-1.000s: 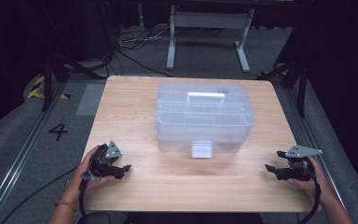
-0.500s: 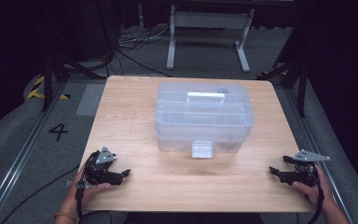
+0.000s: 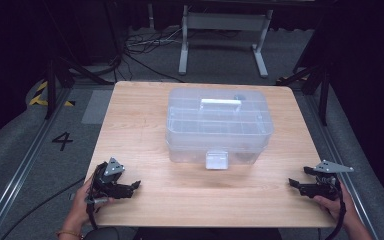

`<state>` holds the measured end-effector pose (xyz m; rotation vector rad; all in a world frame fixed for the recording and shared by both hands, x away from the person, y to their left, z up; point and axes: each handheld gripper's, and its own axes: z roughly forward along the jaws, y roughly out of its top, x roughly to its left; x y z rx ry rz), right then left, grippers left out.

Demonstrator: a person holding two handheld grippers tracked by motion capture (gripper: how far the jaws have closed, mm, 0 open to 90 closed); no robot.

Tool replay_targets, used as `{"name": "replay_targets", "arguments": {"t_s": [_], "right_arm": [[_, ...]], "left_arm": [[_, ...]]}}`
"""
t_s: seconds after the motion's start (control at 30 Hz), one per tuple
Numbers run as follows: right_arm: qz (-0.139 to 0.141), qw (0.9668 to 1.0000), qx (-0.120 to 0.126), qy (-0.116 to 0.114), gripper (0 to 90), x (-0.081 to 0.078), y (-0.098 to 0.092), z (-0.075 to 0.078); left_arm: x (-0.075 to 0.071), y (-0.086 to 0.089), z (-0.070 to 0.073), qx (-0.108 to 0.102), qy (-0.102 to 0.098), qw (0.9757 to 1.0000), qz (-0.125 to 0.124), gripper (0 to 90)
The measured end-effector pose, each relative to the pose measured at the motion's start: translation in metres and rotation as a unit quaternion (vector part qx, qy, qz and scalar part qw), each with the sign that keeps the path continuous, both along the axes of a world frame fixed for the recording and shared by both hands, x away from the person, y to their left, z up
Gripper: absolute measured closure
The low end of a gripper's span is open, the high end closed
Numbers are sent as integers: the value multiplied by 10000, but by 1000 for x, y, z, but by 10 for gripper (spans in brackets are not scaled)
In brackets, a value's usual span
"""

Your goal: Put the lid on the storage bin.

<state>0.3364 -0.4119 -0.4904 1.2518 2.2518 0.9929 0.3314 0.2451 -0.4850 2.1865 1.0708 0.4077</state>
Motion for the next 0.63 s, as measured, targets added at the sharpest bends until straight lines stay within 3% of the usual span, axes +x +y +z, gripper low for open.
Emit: {"name": "replay_targets", "arguments": {"t_s": [0.1,0.63], "right_arm": [[-19,10000,-2,0,161,0,0,0],[-26,10000,-6,2,157,1,0,0]], "left_arm": [[0,-4,0,-7,44,9999,136,105],[1,-5,0,16,56,9998,184,87]]}}
